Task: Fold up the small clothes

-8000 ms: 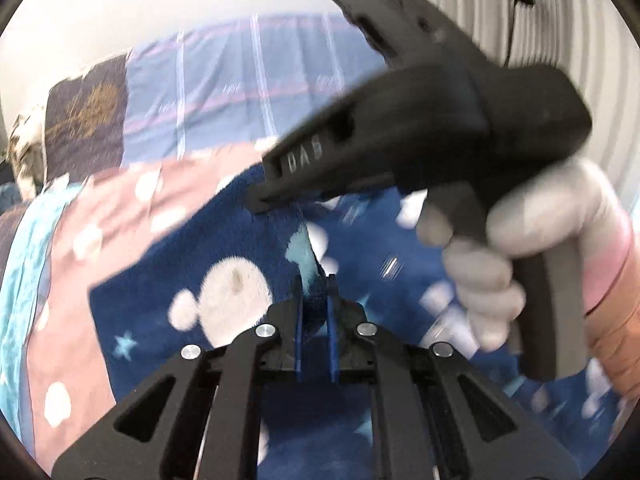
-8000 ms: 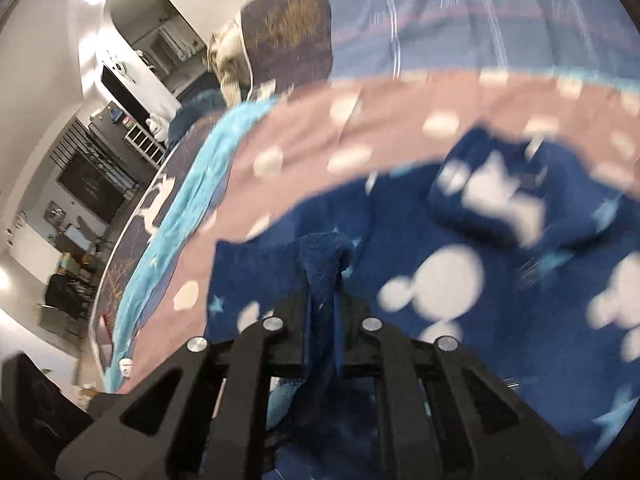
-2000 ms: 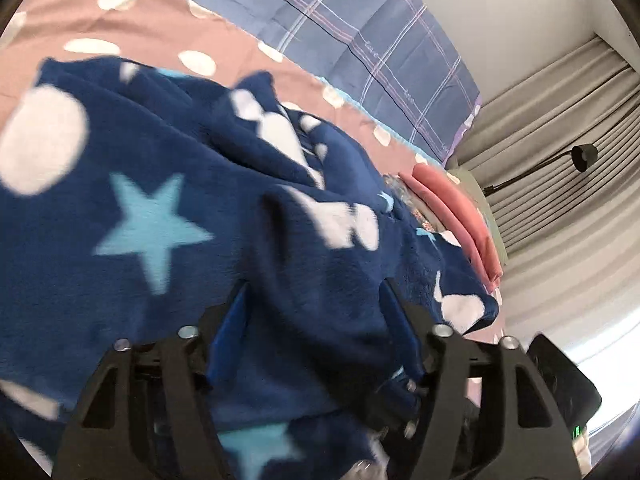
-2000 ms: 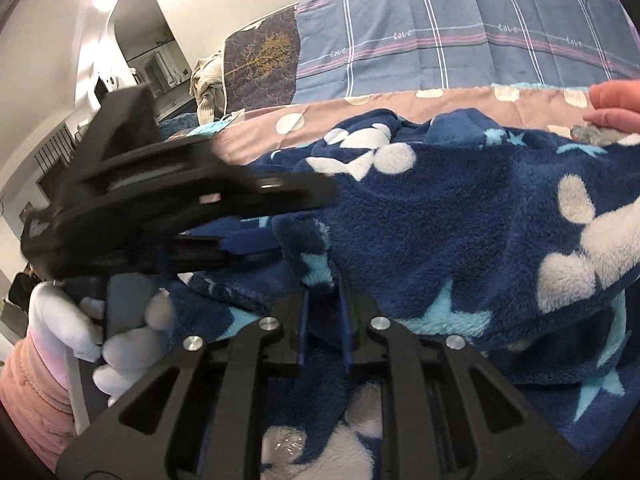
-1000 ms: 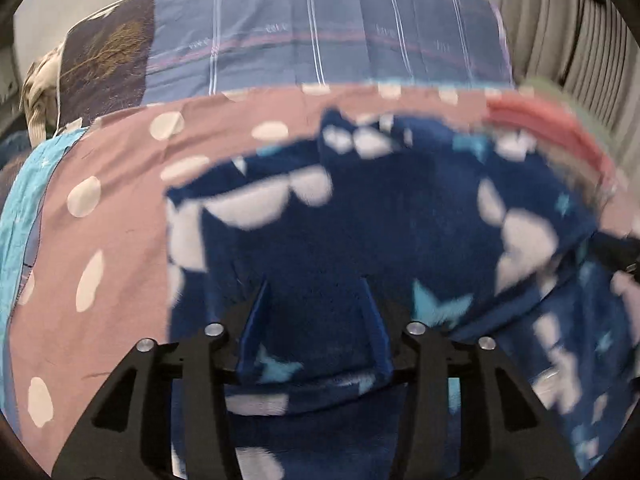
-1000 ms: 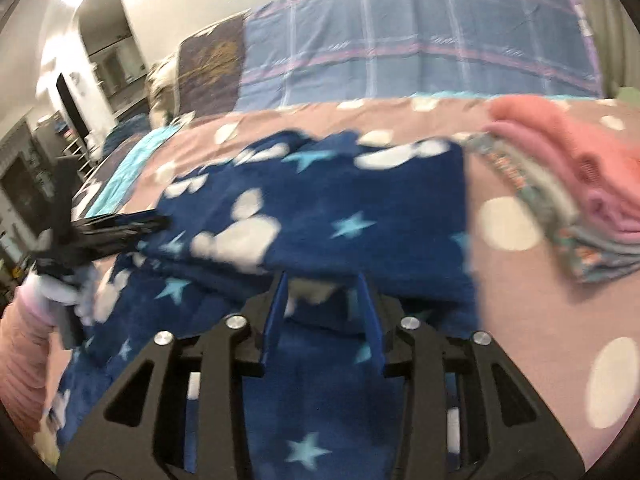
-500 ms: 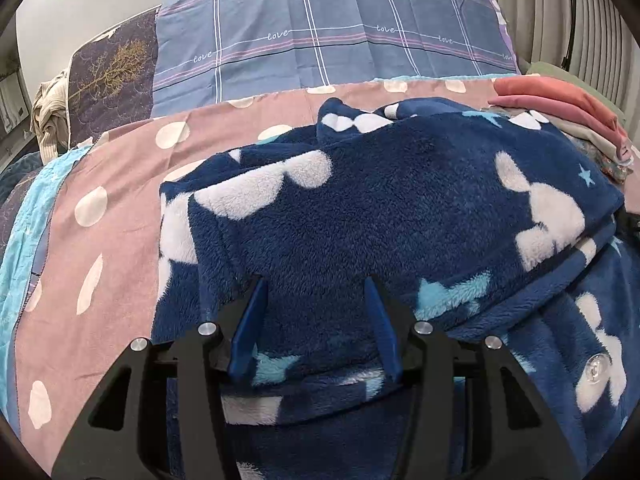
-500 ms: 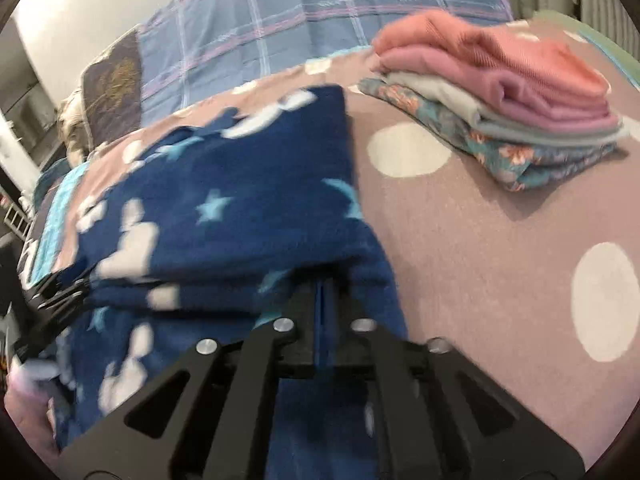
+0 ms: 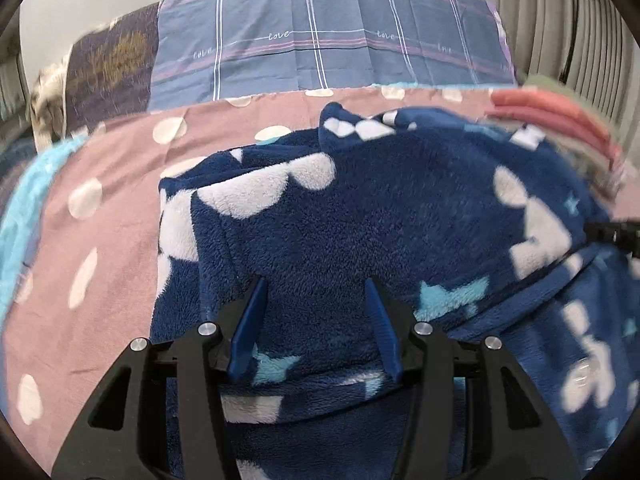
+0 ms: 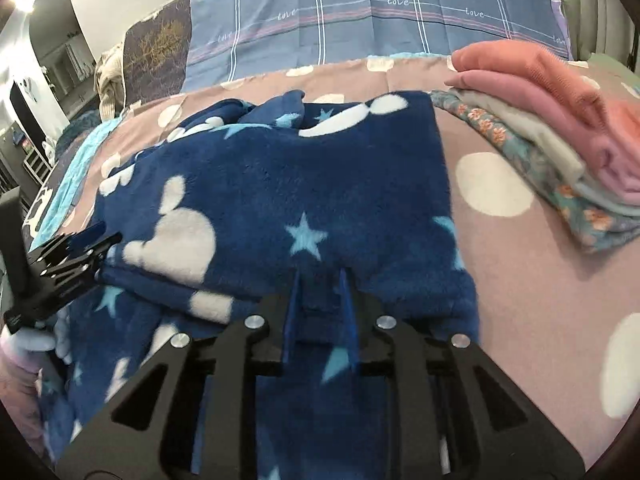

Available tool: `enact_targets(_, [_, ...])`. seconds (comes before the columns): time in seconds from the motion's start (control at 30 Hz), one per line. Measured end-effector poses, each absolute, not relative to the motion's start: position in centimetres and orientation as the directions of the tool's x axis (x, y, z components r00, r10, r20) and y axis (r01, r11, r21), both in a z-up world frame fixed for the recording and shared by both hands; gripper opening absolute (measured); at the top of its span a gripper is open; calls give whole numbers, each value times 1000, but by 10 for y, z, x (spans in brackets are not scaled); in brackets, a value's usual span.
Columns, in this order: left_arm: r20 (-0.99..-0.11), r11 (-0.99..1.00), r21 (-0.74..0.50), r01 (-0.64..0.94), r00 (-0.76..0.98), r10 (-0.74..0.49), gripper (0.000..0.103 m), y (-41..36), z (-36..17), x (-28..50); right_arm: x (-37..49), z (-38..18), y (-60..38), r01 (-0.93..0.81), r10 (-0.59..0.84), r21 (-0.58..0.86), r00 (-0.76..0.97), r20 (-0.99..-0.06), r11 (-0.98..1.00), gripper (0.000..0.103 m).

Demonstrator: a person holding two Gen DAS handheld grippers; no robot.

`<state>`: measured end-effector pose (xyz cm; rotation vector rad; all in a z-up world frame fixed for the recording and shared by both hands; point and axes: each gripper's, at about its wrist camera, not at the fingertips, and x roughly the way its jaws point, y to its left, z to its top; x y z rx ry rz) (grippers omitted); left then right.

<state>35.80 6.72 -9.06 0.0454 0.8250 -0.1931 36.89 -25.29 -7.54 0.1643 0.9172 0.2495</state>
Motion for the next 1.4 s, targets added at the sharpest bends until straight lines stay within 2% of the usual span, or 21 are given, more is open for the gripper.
enact_targets(0.03, [-730, 977, -107, 182, 653, -202, 52, 74, -85, 360, 368, -66, -256, -156, 317, 280, 588, -744, 947, 20])
enact_targets(0.07, [-700, 953, -247, 174, 648, -300, 51, 85, -73, 364, 372, -50, -260, -173, 346, 306, 608, -714, 936, 22])
enact_targets(0.13, [-628, 922, -345, 173, 688, -364, 51, 94, -47, 376, 385, -31, -258, -191, 344, 293, 655, -672, 937, 30])
enact_targets(0.2, [-619, 939, -295, 178, 713, -330, 52, 86, -33, 394, 413, -18, -251, -228, 378, 306, 659, -651, 924, 51])
enact_targets(0.27, [-660, 943, -277, 186, 677, -327, 57, 74, -35, 426, 449, -22, -246, -212, 409, 361, 631, -659, 908, 51])
enact_targets(0.47, [-789, 945, -310, 103, 526, -316, 59, 53, -89, 499, 519, -69, -233, -90, 368, 381, 529, -764, 920, 54])
enact_targets(0.5, [-790, 944, -313, 103, 523, -319, 54, 51, -94, 504, 528, -80, -231, -77, 389, 409, 505, -771, 909, 56])
enact_targets(0.53, [-784, 940, -322, 112, 525, -332, 40, 50, -96, 505, 532, -86, -230, -76, 414, 436, 492, -766, 897, 56])
enact_targets(0.57, [-770, 925, -354, 137, 519, -372, 6, 48, -98, 505, 535, -92, -230, -85, 461, 484, 483, -744, 871, 42])
enact_targets(0.6, [-758, 912, -384, 147, 513, -402, 6, 47, -96, 505, 538, -93, -228, -104, 495, 513, 479, -725, 852, 9])
enact_targets(0.67, [-745, 933, -326, 153, 566, -353, 6, 50, -83, 497, 529, -81, -229, -122, 479, 498, 538, -694, 858, 9])
enact_targets(0.77, [-769, 951, -290, 109, 566, -299, 6, 69, -89, 494, 515, -79, -235, -105, 363, 376, 588, -723, 921, 9])
enact_targets(0.83, [-785, 946, -308, 99, 535, -312, 6, 72, -110, 496, 522, -110, -236, -80, 365, 384, 532, -764, 920, 9])
enact_targets(0.93, [-786, 974, -196, 113, 576, -225, 10, 54, -105, 492, 517, -107, -232, -118, 353, 352, 571, -741, 929, 11])
enact_targets(1.07, [-760, 981, -144, 127, 621, -192, 28, 54, -83, 478, 493, -78, -232, -130, 296, 279, 630, -718, 951, 22])
enact_targets(1.13, [-696, 980, -142, 141, 690, -201, 37, 57, -62, 462, 475, -59, -226, -188, 317, 261, 681, -660, 947, 23])
enact_targets(1.2, [-653, 972, -147, 184, 720, -235, 43, 53, -54, 450, 468, -58, -218, -228, 343, 257, 675, -654, 939, 23])
enact_targets(1.23, [-653, 968, -137, 210, 716, -247, 46, 46, -55, 447, 471, -64, -210, -236, 343, 249, 650, -679, 939, 24])
enact_targets(1.3, [-740, 971, -53, 233, 644, -195, 60, 26, -87, 454, 480, -100, -196, -220, 287, 191, 596, -750, 957, 26])
enact_targets(1.33, [-772, 972, -11, 235, 616, -157, 61, 18, -113, 457, 478, -108, -189, -232, 270, 157, 620, -736, 960, 26])
enact_targets(1.4, [-751, 974, 18, 225, 646, -136, 61, 17, -102, 453, 471, -102, -179, -238, 219, 76, 660, -719, 968, 27])
